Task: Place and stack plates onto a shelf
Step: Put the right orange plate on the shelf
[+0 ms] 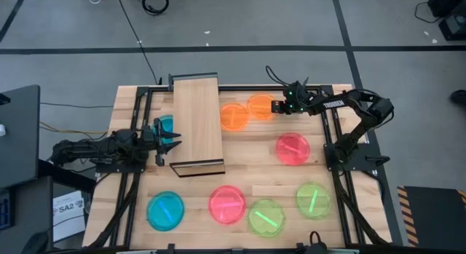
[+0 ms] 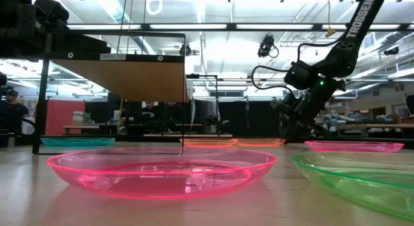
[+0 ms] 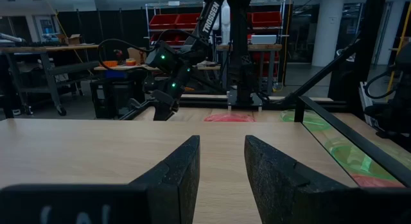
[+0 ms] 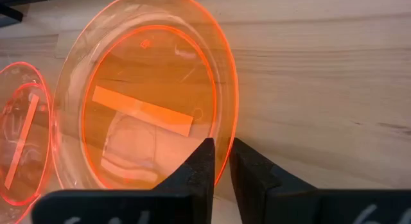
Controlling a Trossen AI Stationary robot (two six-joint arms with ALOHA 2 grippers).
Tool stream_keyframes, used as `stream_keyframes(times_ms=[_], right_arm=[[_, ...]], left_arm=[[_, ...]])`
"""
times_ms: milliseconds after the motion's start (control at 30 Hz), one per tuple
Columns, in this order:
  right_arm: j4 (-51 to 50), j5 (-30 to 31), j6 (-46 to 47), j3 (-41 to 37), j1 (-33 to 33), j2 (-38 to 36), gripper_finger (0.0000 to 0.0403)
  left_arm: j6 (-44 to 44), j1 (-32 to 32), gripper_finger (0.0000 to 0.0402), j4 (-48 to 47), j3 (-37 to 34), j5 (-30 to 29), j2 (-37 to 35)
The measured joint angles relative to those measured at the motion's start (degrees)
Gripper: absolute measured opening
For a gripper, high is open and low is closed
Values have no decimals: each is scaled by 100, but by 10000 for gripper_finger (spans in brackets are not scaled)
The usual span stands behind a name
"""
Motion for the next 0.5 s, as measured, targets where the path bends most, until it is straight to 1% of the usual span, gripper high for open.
stream_keyframes(times_ms=[333, 500], right_arm=[[18, -2, 0, 0, -7, -9, 14], [17, -15, 0, 0, -113, -9, 8]], left_arm=[[0, 1, 130, 0, 0, 0, 0], [0, 0, 130, 0, 0, -1, 0]])
